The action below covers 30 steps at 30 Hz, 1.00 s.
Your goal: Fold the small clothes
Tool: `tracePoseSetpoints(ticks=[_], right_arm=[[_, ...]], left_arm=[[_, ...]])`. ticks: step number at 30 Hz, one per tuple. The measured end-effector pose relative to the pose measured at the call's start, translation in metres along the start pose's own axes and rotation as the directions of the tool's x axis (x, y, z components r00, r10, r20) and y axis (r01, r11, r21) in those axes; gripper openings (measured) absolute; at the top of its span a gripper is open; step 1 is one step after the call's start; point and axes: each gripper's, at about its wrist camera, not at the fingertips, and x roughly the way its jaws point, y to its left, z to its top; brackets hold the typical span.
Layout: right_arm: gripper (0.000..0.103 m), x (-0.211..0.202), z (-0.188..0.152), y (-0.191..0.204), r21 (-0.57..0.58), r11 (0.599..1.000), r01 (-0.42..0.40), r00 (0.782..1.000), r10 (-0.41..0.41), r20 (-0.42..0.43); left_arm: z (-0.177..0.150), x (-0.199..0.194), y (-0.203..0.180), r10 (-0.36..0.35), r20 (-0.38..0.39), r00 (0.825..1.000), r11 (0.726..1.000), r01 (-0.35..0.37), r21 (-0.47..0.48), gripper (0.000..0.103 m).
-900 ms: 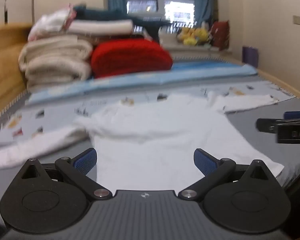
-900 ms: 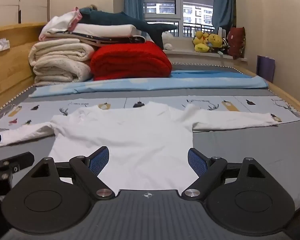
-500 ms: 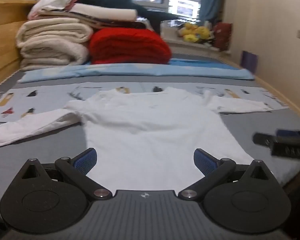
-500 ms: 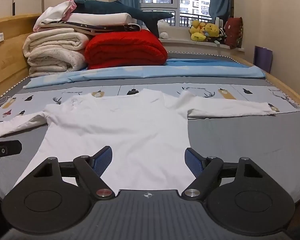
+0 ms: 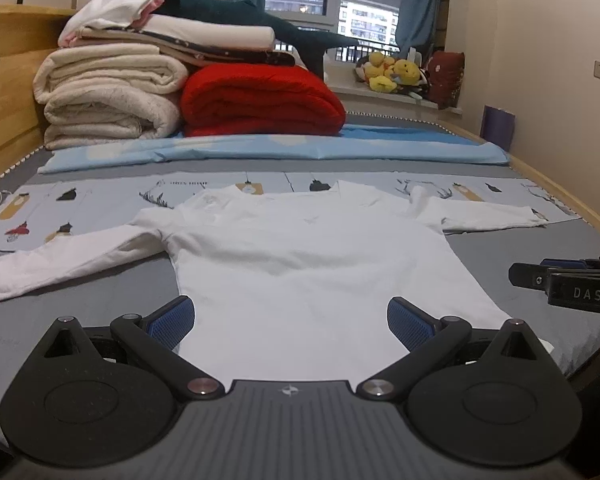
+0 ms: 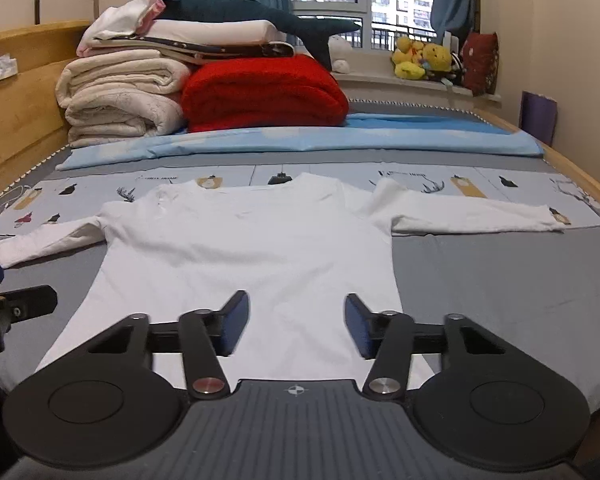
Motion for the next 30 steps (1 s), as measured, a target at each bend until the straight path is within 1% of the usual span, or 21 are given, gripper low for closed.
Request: tracePoseSetpoints(ticks=[2,3,4,5,6,7,9,11,13,14,16,17,18,20,21,22,23,24,26,28,30], right_arm=[[0.051,0.000,-0.001,-0.002,0.000,1.000,-0.002,1.000,0.002,0.009],[0.049,0.000,0.000,-0.004,0.003,1.000,0.002,1.000,-0.002,0.010],[0.048,0.002,0.000,-0.006,0.008,1.000,0.006,1.000,-0.006,0.008],[0.046,0.003,0.002,-0.009,0.019,1.000,0.013,1.000,-0.013,0.006],[0.042,0.004,0.004,-0.014,0.034,0.999,0.025,1.000,-0.026,0.007],[0.041,0.005,0.006,-0.020,0.054,0.998,0.041,0.999,-0.041,0.011],[0.029,0.005,0.010,-0.036,0.100,0.992,0.073,0.997,-0.075,0.020],[0.025,0.007,0.011,-0.053,0.138,0.985,0.101,0.995,-0.104,0.013],[0.025,0.015,0.010,-0.073,0.182,0.974,0.135,0.991,-0.132,-0.029],[0.025,0.021,0.009,-0.081,0.200,0.968,0.152,0.988,-0.143,-0.059],[0.025,0.039,0.001,-0.102,0.240,0.952,0.190,0.974,-0.152,-0.168],[0.026,0.048,-0.006,-0.111,0.266,0.942,0.205,0.963,-0.146,-0.225],[0.026,0.057,-0.014,-0.118,0.292,0.932,0.213,0.951,-0.130,-0.279],[0.026,0.070,-0.028,-0.125,0.332,0.918,0.219,0.927,-0.089,-0.366],[0.026,0.075,-0.033,-0.128,0.351,0.909,0.225,0.916,-0.075,-0.395],[0.027,0.077,-0.037,-0.128,0.355,0.906,0.231,0.907,-0.068,-0.416],[0.029,0.081,-0.040,-0.125,0.348,0.907,0.239,0.897,-0.068,-0.437],[0.029,0.083,-0.044,-0.125,0.339,0.908,0.246,0.888,-0.071,-0.454],[0.028,0.088,-0.048,-0.123,0.333,0.908,0.253,0.874,-0.067,-0.482],[0.028,0.092,-0.052,-0.120,0.323,0.909,0.262,0.864,-0.072,-0.499],[0.019,0.094,-0.052,-0.122,0.324,0.909,0.264,0.863,-0.073,-0.500]], left_arm=[[0.000,-0.001,0.002,0.003,-0.004,1.000,1.000,-0.003,0.008,0.097],[-0.001,0.001,0.005,0.001,-0.018,1.000,1.000,-0.001,0.005,0.090],[-0.001,0.003,0.009,-0.006,-0.039,0.999,1.000,0.006,-0.002,0.074],[-0.001,0.007,0.014,-0.016,-0.069,0.997,1.000,0.015,-0.009,0.064],[-0.002,0.011,0.020,-0.025,-0.094,0.995,1.000,0.023,-0.019,0.046],[-0.001,0.015,0.028,-0.035,-0.118,0.992,0.999,0.031,-0.036,0.035],[0.002,0.022,0.051,-0.062,-0.167,0.984,0.996,0.050,-0.078,0.025],[0.006,0.029,0.071,-0.059,-0.206,0.977,0.996,0.043,-0.080,0.025],[0.007,0.040,0.089,-0.046,-0.248,0.968,0.998,0.034,-0.052,0.025],[0.004,0.046,0.099,-0.042,-0.268,0.962,0.998,0.029,-0.053,0.025],[-0.006,0.060,0.122,-0.042,-0.324,0.945,0.993,0.004,-0.117,0.025],[-0.013,0.066,0.131,-0.045,-0.364,0.930,0.985,-0.019,-0.170,0.025],[-0.021,0.073,0.141,-0.069,-0.411,0.909,0.969,-0.037,-0.244,0.025],[-0.037,0.084,0.156,-0.156,-0.480,0.863,0.919,-0.051,-0.390,0.027],[-0.044,0.087,0.160,-0.185,-0.510,0.840,0.898,-0.066,-0.435,0.028],[-0.049,0.090,0.161,-0.188,-0.534,0.824,0.893,-0.083,-0.442,0.028],[-0.051,0.091,0.159,-0.181,-0.548,0.817,0.898,-0.090,-0.431,0.028],[-0.052,0.092,0.157,-0.173,-0.560,0.810,0.908,-0.089,-0.409,0.028],[-0.051,0.093,0.152,-0.140,-0.568,0.811,0.932,-0.085,-0.351,0.028],[-0.051,0.090,0.153,-0.124,-0.564,0.816,0.938,-0.088,-0.335,0.028],[-0.050,0.084,0.154,-0.098,-0.552,0.828,0.938,-0.108,-0.328,0.028]])
